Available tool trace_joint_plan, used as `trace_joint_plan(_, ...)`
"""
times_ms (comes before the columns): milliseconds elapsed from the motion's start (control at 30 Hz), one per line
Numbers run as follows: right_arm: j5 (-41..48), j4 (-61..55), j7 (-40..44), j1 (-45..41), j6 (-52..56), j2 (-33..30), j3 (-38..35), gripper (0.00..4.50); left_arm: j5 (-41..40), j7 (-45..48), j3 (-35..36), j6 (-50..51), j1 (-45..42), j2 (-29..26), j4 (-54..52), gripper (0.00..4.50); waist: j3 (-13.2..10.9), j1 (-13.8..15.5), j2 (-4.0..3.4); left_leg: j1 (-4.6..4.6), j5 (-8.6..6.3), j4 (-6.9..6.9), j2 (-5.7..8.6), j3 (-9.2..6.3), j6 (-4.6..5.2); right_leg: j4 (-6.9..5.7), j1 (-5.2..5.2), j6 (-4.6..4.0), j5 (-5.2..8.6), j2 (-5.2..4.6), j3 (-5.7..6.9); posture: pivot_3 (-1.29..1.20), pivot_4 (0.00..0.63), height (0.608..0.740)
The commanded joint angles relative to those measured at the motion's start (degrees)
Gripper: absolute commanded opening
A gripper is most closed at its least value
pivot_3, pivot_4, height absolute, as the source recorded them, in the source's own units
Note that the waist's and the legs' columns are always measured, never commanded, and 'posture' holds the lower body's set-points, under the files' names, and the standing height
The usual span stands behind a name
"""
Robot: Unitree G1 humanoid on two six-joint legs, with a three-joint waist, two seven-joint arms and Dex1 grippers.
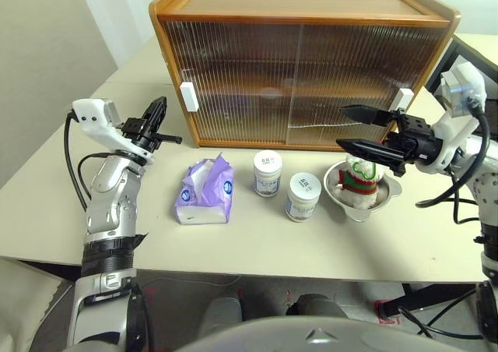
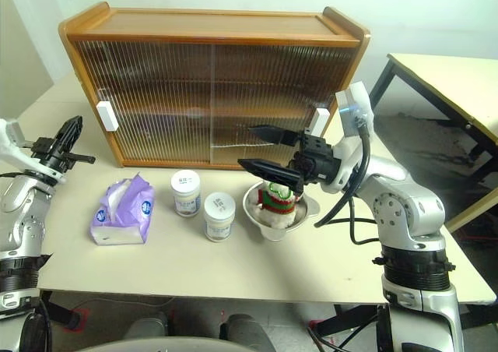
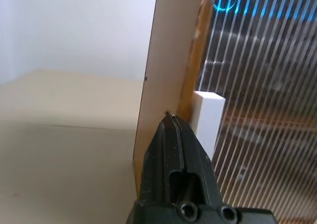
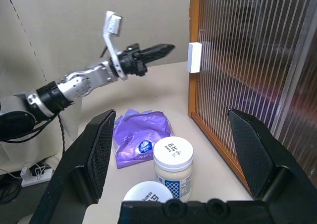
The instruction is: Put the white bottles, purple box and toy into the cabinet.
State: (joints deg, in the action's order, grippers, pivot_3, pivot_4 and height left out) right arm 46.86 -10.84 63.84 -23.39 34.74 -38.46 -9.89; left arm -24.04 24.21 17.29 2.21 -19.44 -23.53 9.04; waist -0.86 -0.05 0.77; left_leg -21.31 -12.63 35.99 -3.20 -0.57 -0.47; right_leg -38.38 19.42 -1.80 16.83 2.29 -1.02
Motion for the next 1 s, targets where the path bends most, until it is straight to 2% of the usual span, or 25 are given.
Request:
trace_joint_plan(33, 0.9, -1.4, -0.5, 0.1, 1.1, 0.0, 0.1, 4.50, 0.9, 0.5, -1.1, 1.5, -1.4, 0.0, 1.4, 0.01, 0.0, 0.0, 0.00, 0.00, 0.00, 0.00, 0.00, 0.00, 0.00, 0.00, 0.01, 0.01, 0.00, 0.00, 0.00, -0.03, 0.000, 0.740)
trace_joint_plan(433, 1.5, -2.9, -1.8, 0.8, 1.4, 0.4, -0.2, 4.50, 1.9, 0.2, -2.3, 4.7, -3.7, 0.4, 1.2, 0.01, 0.0, 0.0, 0.02, 0.00, 0.04, 0.03, 0.00, 0.01, 0.07, 0.01, 0.02, 0.20, 0.11, 0.02, -0.01, -0.05, 0.000, 0.740)
trace_joint_plan(1000, 4.5, -2.8, -4.5, 0.9, 0.3, 3.3, -3.0, 4.50, 3.1, 4.8, -4.1, 2.4, -7.0, 1.5, 10.0, 0.01, 0.0, -0.3, 0.03, 0.00, 0.13, 0.16, 0.00, 0.00, 0.14, 0.01, 0.04, 0.27, 0.01, 0.02, -0.02, -0.07, 0.000, 0.740)
